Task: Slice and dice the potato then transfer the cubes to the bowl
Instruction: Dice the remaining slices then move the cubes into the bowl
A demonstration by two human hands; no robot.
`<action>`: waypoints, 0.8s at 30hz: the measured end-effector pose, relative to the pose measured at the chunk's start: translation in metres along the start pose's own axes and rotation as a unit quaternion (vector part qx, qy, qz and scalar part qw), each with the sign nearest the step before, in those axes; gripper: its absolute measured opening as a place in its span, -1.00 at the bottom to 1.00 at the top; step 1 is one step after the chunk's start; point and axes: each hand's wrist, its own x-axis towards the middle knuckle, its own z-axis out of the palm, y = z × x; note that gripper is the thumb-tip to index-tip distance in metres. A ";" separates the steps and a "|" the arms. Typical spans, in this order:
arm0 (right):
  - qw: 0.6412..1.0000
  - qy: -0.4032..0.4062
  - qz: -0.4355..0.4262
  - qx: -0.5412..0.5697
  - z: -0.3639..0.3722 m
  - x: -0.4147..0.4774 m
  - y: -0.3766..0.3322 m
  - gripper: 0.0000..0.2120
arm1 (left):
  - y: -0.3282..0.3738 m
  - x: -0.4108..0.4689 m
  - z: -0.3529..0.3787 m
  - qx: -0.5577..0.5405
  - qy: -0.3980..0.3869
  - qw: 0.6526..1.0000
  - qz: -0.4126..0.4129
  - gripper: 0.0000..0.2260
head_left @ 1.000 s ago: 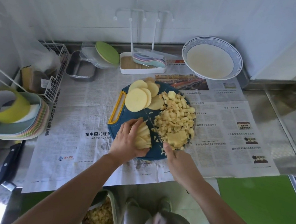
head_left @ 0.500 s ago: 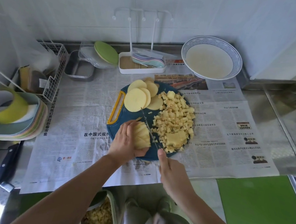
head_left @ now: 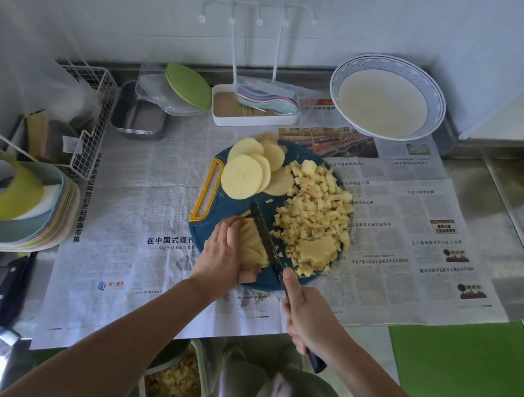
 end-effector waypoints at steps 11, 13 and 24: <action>0.997 -0.013 0.009 -0.074 -0.004 0.019 -0.009 -0.38 | -0.002 0.001 0.001 -0.004 0.002 1.000 0.005 -0.22; 0.992 0.031 0.001 -0.125 0.005 0.024 -0.010 -0.40 | 0.000 0.001 0.000 -0.007 0.006 1.000 0.002 -0.22; 0.991 0.123 -0.053 0.026 0.015 0.015 0.022 -0.41 | 0.008 -0.002 -0.003 -0.015 0.023 1.000 -0.007 -0.24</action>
